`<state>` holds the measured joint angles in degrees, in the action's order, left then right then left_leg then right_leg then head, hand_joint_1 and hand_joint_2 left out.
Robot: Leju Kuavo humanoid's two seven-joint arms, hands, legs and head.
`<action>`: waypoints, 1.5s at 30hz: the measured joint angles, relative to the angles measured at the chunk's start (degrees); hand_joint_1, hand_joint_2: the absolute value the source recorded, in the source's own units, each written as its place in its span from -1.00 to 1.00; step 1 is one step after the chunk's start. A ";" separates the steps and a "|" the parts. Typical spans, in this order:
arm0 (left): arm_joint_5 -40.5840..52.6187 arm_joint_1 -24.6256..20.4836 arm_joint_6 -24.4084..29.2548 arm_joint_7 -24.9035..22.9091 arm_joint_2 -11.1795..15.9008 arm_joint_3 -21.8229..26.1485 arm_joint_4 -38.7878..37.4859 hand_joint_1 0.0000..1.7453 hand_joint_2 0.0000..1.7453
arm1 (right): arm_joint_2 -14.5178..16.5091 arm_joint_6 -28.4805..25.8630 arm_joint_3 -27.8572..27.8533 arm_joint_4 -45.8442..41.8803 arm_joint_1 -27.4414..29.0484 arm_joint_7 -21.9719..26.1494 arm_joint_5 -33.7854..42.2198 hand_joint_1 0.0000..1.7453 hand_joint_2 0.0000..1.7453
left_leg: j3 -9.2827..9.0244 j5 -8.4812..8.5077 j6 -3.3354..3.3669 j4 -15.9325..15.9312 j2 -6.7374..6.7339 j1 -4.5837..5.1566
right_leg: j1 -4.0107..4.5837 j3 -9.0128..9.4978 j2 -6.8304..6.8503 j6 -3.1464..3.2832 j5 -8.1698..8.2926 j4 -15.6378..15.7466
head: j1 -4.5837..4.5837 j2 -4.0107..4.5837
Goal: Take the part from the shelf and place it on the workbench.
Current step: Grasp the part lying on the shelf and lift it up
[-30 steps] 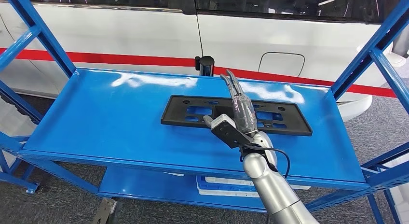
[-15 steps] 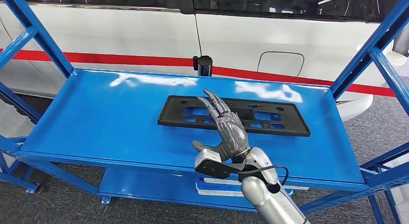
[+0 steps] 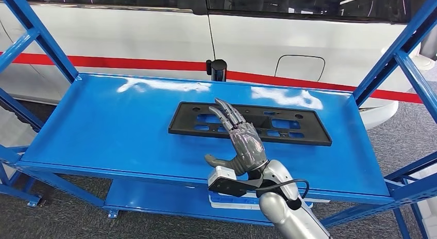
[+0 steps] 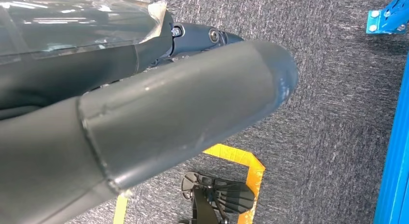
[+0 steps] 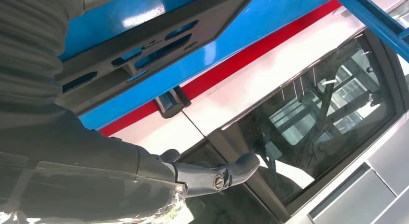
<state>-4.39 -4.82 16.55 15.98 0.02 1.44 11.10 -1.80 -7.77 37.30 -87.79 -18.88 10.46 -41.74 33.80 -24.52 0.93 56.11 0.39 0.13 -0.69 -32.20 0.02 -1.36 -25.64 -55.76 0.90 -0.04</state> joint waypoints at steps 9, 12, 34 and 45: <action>0.27 -0.08 -1.11 0.70 0.27 0.15 0.00 -1.00 -1.00 | 0.88 -1.96 3.01 2.22 -0.84 -6.23 -14.31 -1.00 1.00 | 0.00 -0.01 -0.01 -0.01 -0.01 -0.02 | 0.02 0.00 0.00 0.00 0.00 0.00 | 0.01 0.00; 0.53 -0.35 -1.46 0.74 0.32 0.12 0.00 -1.00 -1.00 | 2.50 -5.45 3.22 6.63 -2.74 -8.56 -19.59 -1.00 1.00 | -0.02 0.00 -0.02 -0.01 -0.02 -0.06 | 0.05 0.02 -0.01 0.00 0.00 -0.01 | 0.01 0.00; 0.59 -0.88 0.22 0.60 -0.11 -0.78 -0.02 -1.00 -1.00 | 11.47 -16.49 -2.01 51.03 -21.07 -13.53 -27.12 0.88 1.00 | -0.19 0.01 -0.02 0.01 -0.04 -0.07 | 0.05 0.16 -0.01 -0.01 0.01 -0.01 | 0.00 0.00; 0.64 -0.77 -0.22 0.90 -0.11 -1.42 -0.02 -1.00 -1.00 | 12.09 -17.73 -2.72 55.19 -21.61 -15.03 -29.43 1.00 1.00 | -0.25 0.02 -0.02 0.01 -0.03 -0.07 | 0.05 0.24 -0.01 -0.01 0.01 -0.01 | -0.01 0.00</action>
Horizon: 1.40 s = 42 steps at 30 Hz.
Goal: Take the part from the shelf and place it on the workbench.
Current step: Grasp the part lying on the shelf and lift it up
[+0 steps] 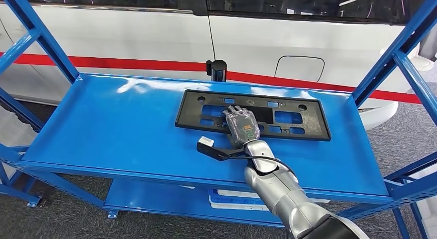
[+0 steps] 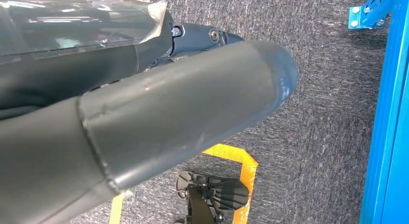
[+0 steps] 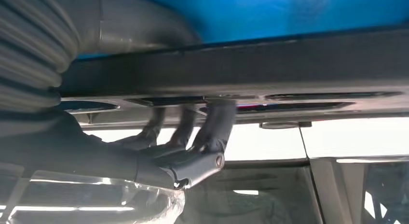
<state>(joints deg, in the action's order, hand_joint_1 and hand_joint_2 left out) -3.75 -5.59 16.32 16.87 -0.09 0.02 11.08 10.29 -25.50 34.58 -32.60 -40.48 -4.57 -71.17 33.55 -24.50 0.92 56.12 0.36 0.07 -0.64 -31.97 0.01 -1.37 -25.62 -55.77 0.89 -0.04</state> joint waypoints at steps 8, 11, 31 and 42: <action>0.09 0.01 0.08 0.13 -0.03 -0.08 0.00 -1.00 -1.00 | -0.03 -1.80 -0.08 0.24 -0.04 -1.85 -4.64 1.00 1.00 | 0.00 -0.01 0.00 0.00 0.00 0.00 | 0.00 -0.03 0.00 0.00 -0.01 0.00 | 0.01 0.00; 0.11 -0.01 1.24 1.20 -0.06 -0.09 0.00 -1.00 -1.00 | -0.20 -2.30 -0.28 -0.46 0.37 -2.66 -7.28 1.00 1.00 | 0.00 -0.01 0.00 0.00 0.00 0.00 | 0.00 -0.04 0.00 0.00 -0.01 0.01 | 0.01 0.00; -7.28 -2.55 8.17 21.52 -2.04 2.70 0.50 -1.00 -1.00 | -4.35 -5.79 -4.93 -47.33 11.68 7.58 0.66 1.00 1.00 | 0.09 -0.02 -0.01 0.01 -0.07 0.00 | 0.00 -0.15 -0.03 0.00 0.00 0.00 | 0.02 0.00; -6.52 -4.22 5.57 21.70 -2.81 2.12 0.68 -1.00 -1.00 | -6.00 -3.57 -4.06 -61.48 11.62 7.78 1.62 1.00 1.00 | 0.09 -0.02 -0.01 0.02 -0.06 0.00 | -0.01 -0.13 -0.02 -0.01 0.00 0.00 | 0.01 0.00</action>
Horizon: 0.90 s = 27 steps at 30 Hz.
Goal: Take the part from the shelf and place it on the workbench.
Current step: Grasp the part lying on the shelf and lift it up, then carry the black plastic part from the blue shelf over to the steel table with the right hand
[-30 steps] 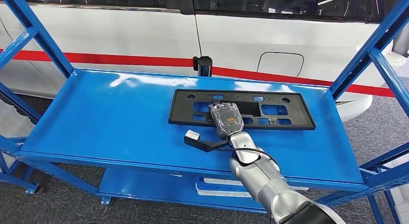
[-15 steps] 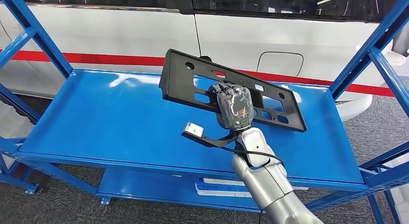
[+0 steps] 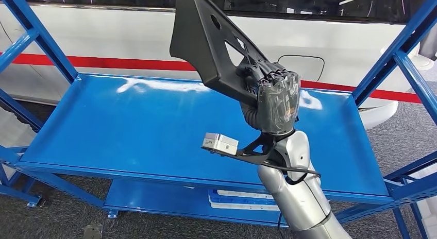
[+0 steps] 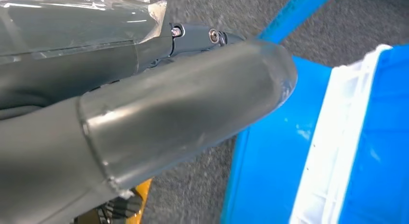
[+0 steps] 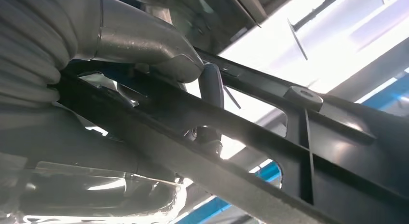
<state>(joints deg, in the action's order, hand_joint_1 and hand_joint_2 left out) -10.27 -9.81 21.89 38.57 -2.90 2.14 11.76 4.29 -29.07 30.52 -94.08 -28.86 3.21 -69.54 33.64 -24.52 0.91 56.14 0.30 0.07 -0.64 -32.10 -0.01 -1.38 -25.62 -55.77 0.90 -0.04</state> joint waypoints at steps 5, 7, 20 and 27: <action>-0.36 -1.26 -2.55 -0.83 -0.54 -0.86 0.02 -1.00 -1.00 | -0.63 0.82 0.52 -3.95 0.01 -1.21 -1.12 1.00 1.00 | 0.00 0.00 0.00 0.00 -0.01 0.00 | 0.00 0.00 0.00 0.00 0.00 0.00 | -0.01 0.00; -0.45 -1.71 -2.81 -1.49 -0.70 -1.12 0.02 -1.00 -1.00 | -0.84 0.93 0.69 -4.90 0.07 -1.56 -1.57 1.00 1.00 | 0.00 0.00 0.00 0.00 -0.01 0.00 | 0.00 0.00 0.00 0.00 0.00 0.00 | 0.00 0.00; -0.39 -3.31 -6.89 -4.54 -1.07 -3.50 0.02 -1.00 -1.00 | -0.88 1.75 1.30 -7.66 0.63 -2.22 -0.79 1.00 1.00 | 0.00 0.00 0.00 0.00 -0.01 0.00 | 0.01 0.00 0.00 0.00 0.00 0.00 | 0.00 0.00; -0.22 -3.38 -6.92 -4.49 -1.08 -3.71 0.02 -1.00 -1.00 | -0.88 1.74 1.37 -7.83 0.66 -2.22 -0.39 1.00 1.00 | 0.00 0.00 0.00 0.00 -0.01 0.00 | 0.00 0.00 0.00 0.00 0.00 0.00 | -0.01 0.00</action>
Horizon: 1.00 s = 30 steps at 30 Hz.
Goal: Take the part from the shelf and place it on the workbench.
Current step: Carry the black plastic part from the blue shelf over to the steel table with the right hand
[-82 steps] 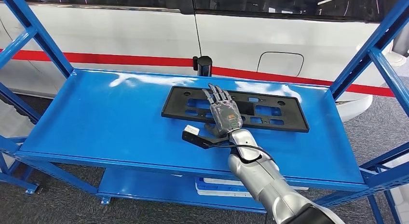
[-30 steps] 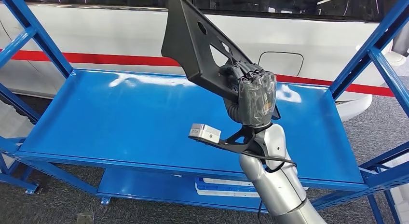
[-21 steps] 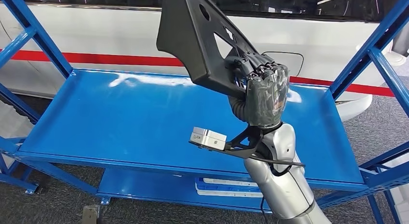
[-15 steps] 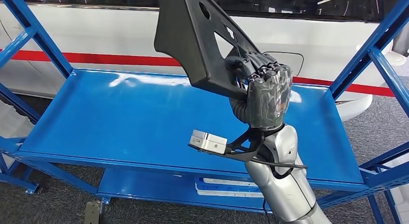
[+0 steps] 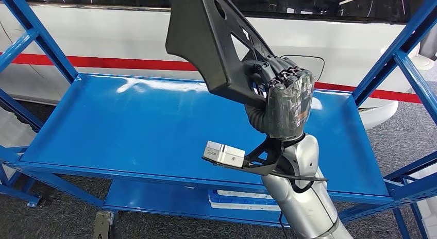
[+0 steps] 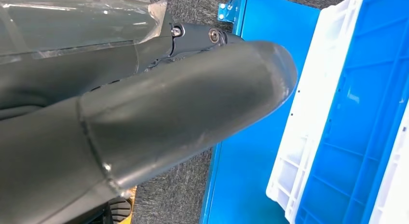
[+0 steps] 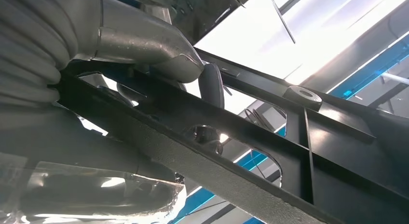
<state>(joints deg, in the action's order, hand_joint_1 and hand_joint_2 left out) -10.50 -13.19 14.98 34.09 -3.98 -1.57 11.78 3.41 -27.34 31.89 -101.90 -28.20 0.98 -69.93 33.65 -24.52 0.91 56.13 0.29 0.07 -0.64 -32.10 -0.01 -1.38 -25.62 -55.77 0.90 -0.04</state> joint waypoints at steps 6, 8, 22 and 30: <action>2.82 -0.68 3.16 -1.68 0.03 -1.67 0.00 -1.00 -1.00 | 0.44 -0.79 -0.13 -0.10 0.35 0.93 3.60 1.00 1.00 | 0.13 -0.02 0.54 0.22 0.06 0.11 | -0.52 0.19 0.01 -0.44 0.29 0.28 | 0.04 0.00; 4.63 -1.20 6.62 -3.61 -0.05 -3.00 0.00 -1.00 -1.00 | 1.04 -1.12 -0.24 -0.11 0.54 1.69 5.24 1.00 1.00 | -0.12 0.51 1.31 -0.38 -0.04 -0.11 | -0.64 0.09 0.01 -0.87 0.22 0.18 | 0.04 0.00; 5.08 -2.14 9.16 -6.09 -0.44 -5.41 -0.05 -1.00 -1.00 | 1.44 -1.84 -0.75 0.27 2.29 3.16 8.67 1.00 1.00 | 1.95 1.88 -0.55 0.99 0.08 -0.76 | -1.15 0.53 -0.74 -1.29 -1.83 -2.60 | -0.30 0.00; 4.39 -2.15 10.26 -7.72 -0.35 -5.57 -0.07 -1.00 -1.00 | 1.81 -1.49 -0.78 0.58 2.25 3.56 9.68 1.00 1.00 | 8.02 -8.96 -1.86 17.41 -0.12 -1.33 | -0.70 -2.40 -0.42 1.91 0.31 -2.69 | -0.07 0.00</action>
<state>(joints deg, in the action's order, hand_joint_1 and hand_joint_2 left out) -6.11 -15.33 25.24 26.37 -4.33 -7.14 11.71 5.22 -28.82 31.11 -101.32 -25.95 4.54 -60.25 41.66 -33.47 -0.95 73.55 0.17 -1.26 -1.34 -34.50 -0.42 0.53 -25.32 -58.46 0.83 -0.04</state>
